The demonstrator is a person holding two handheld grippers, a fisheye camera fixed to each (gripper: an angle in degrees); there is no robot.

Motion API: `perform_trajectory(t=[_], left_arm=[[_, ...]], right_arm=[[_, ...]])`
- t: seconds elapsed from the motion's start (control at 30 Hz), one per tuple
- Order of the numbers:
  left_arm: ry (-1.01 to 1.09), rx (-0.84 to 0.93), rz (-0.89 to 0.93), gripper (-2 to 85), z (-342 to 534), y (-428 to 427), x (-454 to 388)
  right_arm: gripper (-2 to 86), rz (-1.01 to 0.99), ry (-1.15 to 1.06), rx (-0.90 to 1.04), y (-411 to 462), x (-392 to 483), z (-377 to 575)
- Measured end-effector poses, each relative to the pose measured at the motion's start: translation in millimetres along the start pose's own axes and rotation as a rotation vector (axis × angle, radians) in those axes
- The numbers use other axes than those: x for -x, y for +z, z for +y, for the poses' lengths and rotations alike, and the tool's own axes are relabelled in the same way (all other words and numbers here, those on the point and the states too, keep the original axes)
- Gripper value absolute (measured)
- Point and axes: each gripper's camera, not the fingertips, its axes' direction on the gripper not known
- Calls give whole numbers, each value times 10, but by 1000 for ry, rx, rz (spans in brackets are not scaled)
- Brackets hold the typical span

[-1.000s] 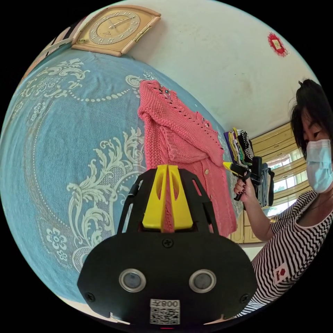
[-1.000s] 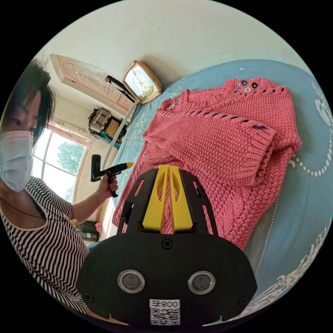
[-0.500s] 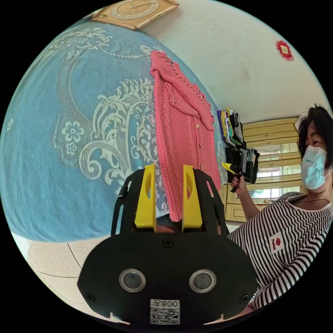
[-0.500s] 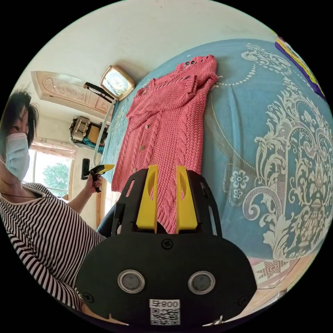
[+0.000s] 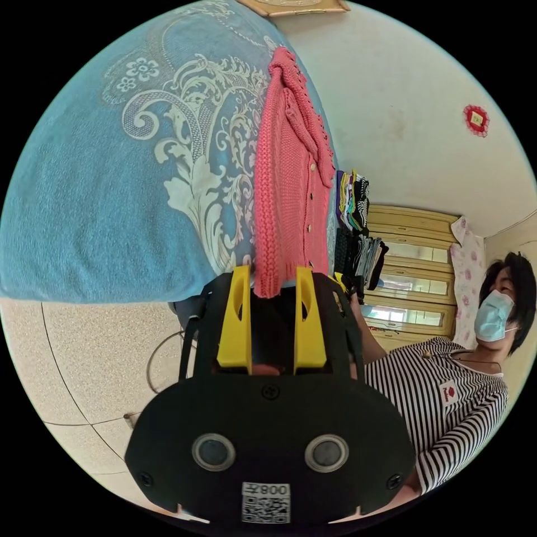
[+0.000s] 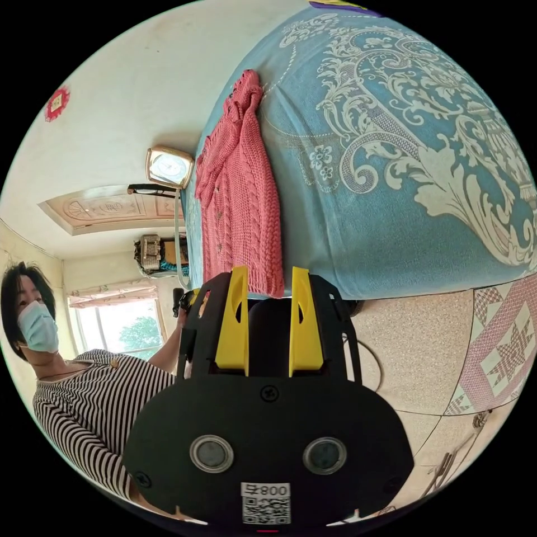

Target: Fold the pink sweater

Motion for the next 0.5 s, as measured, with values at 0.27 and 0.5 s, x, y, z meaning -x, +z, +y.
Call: perform_trajectory(t=[0.27,0.5], left_arm=[[-3,-5,27,83,121,235,418],[-13,21,11,53,274,453,722]], right_arm=[[107,73,-15,68,141,-267,39],[56,149,12,86,140,-541,116]])
